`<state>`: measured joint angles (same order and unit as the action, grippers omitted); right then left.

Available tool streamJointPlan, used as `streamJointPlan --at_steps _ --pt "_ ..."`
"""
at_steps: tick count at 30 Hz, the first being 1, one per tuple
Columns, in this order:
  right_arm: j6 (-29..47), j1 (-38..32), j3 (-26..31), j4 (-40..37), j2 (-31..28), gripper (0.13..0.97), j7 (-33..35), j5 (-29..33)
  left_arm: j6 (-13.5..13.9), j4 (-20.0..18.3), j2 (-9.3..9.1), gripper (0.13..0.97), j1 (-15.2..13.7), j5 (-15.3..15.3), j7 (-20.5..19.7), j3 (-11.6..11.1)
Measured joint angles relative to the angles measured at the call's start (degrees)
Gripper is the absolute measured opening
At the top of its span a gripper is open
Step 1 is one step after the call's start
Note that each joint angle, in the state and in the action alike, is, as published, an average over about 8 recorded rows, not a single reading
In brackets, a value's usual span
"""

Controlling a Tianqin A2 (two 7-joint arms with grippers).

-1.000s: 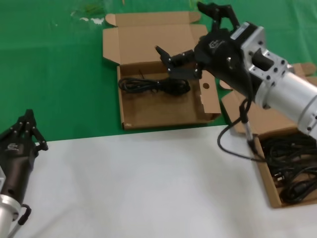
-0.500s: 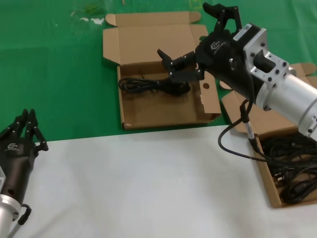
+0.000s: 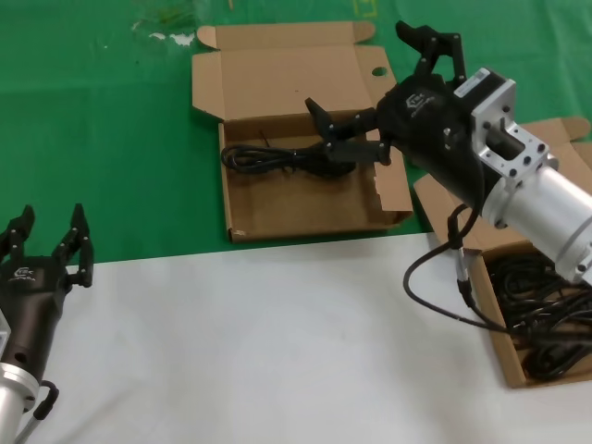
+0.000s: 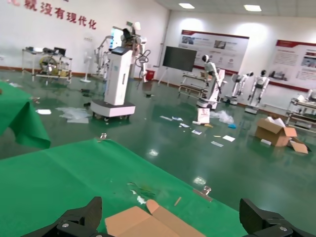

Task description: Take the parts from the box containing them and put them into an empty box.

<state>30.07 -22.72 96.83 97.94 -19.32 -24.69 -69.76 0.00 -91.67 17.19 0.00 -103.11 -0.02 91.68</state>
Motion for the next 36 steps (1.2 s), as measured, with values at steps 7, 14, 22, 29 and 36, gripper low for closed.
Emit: streamJointPlan --at_steps 7,14,22,29,36 --pt "-3.34 2.54 -0.57 -0.7 0.24 0.966 2.75 -3.71 0.0 0.0 0.0 0.408 0.0 0.0 0.0 0.0" --pt "-6.71 5.07 -1.15 -1.4 0.48 0.966 5.51 -7.45 0.0 0.0 0.0 0.596 0.0 -0.01 0.0 0.0" --pt "-10.55 7.98 -1.81 -2.2 0.75 0.966 8.66 -11.71 0.0 0.0 0.0 0.758 0.0 -0.01 0.02 0.0" --pt "-13.92 10.53 -2.39 -2.9 0.99 0.966 11.43 -15.46 0.0 0.0 0.0 0.86 0.0 -0.01 0.02 0.0" --pt "-17.28 13.07 -2.97 -3.6 1.23 0.966 14.19 -19.18 0.0 0.0 0.0 0.917 0.0 -0.01 0.02 0.0"
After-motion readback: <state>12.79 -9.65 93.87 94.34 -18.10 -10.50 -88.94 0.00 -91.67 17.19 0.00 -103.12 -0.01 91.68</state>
